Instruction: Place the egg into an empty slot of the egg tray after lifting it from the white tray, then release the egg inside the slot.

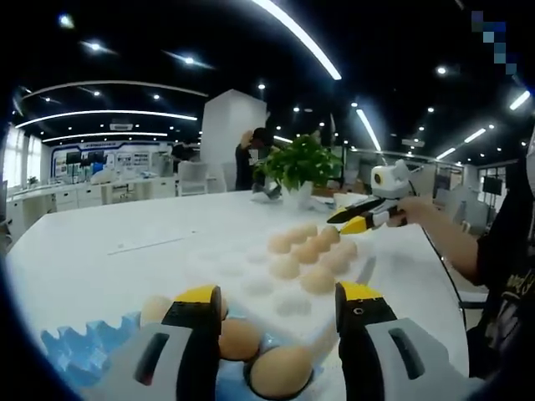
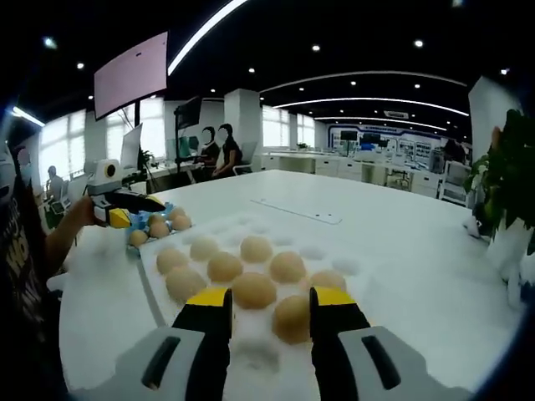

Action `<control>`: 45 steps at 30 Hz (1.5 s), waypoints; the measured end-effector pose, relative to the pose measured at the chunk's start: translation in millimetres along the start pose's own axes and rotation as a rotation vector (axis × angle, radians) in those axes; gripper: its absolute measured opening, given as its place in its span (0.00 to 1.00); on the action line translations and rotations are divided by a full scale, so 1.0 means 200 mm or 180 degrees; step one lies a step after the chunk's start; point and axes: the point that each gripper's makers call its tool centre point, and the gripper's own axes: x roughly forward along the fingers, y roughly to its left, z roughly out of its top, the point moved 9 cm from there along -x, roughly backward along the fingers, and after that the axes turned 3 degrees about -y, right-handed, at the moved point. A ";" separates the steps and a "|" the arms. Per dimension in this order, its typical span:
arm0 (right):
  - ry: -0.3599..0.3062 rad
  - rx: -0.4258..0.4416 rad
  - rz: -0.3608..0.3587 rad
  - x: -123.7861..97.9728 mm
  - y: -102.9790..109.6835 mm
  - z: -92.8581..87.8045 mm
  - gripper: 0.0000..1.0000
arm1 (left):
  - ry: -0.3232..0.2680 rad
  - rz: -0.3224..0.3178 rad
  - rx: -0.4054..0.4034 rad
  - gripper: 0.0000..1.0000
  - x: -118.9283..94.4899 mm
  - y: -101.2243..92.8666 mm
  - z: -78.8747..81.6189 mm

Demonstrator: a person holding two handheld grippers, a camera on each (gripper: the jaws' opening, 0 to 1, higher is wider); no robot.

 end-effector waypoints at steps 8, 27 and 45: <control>0.0060 -0.0015 -0.0063 0.03 -0.04 -0.04 0.38 | -0.0001 -0.0055 0.0002 0.57 0.01 -0.04 -0.01; 0.0032 0.0035 -0.0133 0.06 -0.14 -0.12 0.35 | 0.0050 -0.0135 -0.0023 0.57 0.04 -0.09 -0.04; -0.0014 0.0105 -0.0254 0.05 -0.15 -0.12 0.29 | 0.0042 -0.0185 -0.0020 0.57 0.04 -0.12 -0.03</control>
